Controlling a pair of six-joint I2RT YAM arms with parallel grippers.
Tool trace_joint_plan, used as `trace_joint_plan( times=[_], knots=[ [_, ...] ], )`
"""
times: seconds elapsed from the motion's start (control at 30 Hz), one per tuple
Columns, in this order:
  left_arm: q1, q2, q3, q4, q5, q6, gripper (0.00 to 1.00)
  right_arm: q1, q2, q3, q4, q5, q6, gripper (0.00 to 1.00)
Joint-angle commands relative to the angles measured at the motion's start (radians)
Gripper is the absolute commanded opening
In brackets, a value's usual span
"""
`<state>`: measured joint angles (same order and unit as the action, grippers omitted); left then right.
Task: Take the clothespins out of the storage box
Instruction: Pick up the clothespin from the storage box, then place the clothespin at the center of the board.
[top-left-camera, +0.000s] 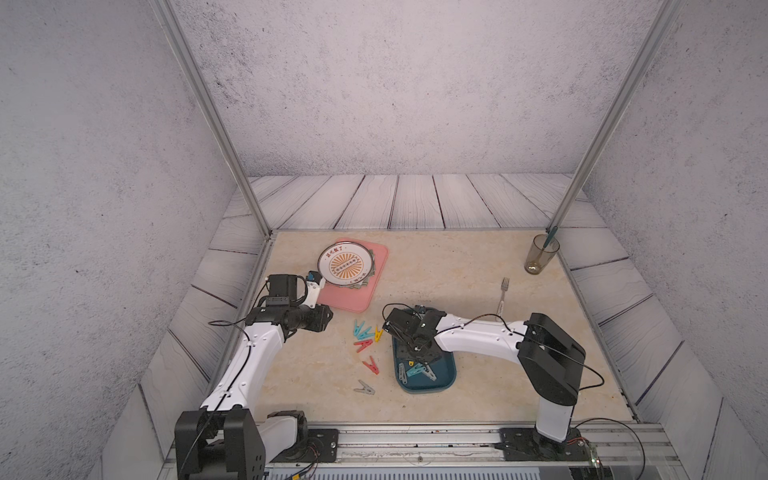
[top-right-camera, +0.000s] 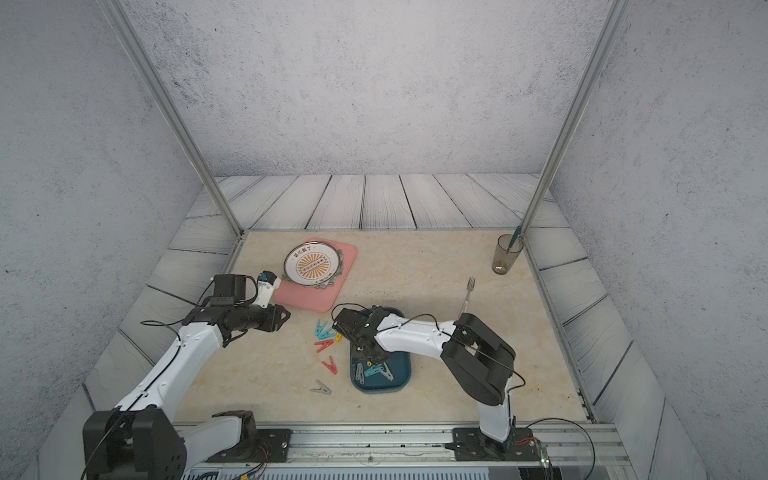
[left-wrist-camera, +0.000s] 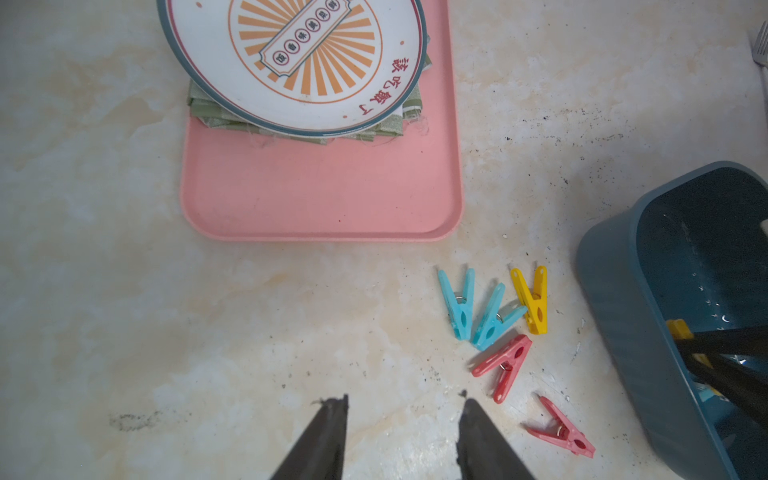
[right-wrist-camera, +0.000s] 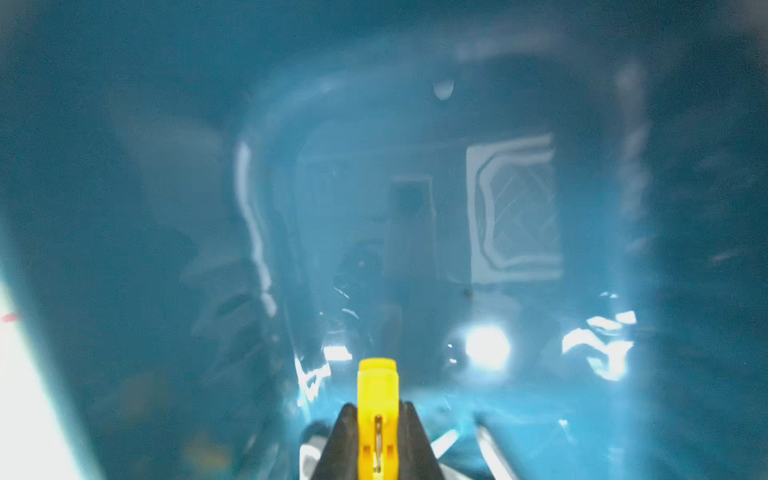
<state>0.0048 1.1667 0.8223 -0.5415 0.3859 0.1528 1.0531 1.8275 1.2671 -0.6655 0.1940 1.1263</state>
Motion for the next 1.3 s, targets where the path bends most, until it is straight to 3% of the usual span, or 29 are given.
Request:
trace_joint_plan(
  times=[0.0,0.17,0.37,0.47,0.63,0.9,1.27],
  knots=[
    [0.008,-0.012,0.006,-0.005,-0.001,0.002,0.49,0.004,-0.093,0.025,-0.024,0.089,-0.160,0.16],
    [0.009,-0.009,0.009,0.004,-0.029,-0.005,0.49,0.005,-0.126,0.028,0.054,0.014,-0.408,0.17],
    [0.009,-0.005,0.009,0.014,-0.074,-0.011,0.49,0.034,-0.123,0.032,0.166,-0.300,-0.730,0.16],
    [0.009,0.002,0.012,0.020,-0.117,-0.018,0.49,0.062,-0.079,0.091,0.124,-0.314,-0.795,0.16],
    [0.011,0.005,0.012,0.026,-0.153,-0.022,0.49,0.089,0.015,0.183,0.079,-0.251,-0.771,0.16],
    [0.016,0.003,0.011,0.030,-0.175,-0.028,0.49,0.116,0.194,0.330,-0.031,-0.080,-0.580,0.16],
    [0.019,-0.001,0.010,0.031,-0.165,-0.029,0.49,0.125,0.319,0.437,-0.156,0.022,-0.429,0.20]
  ],
)
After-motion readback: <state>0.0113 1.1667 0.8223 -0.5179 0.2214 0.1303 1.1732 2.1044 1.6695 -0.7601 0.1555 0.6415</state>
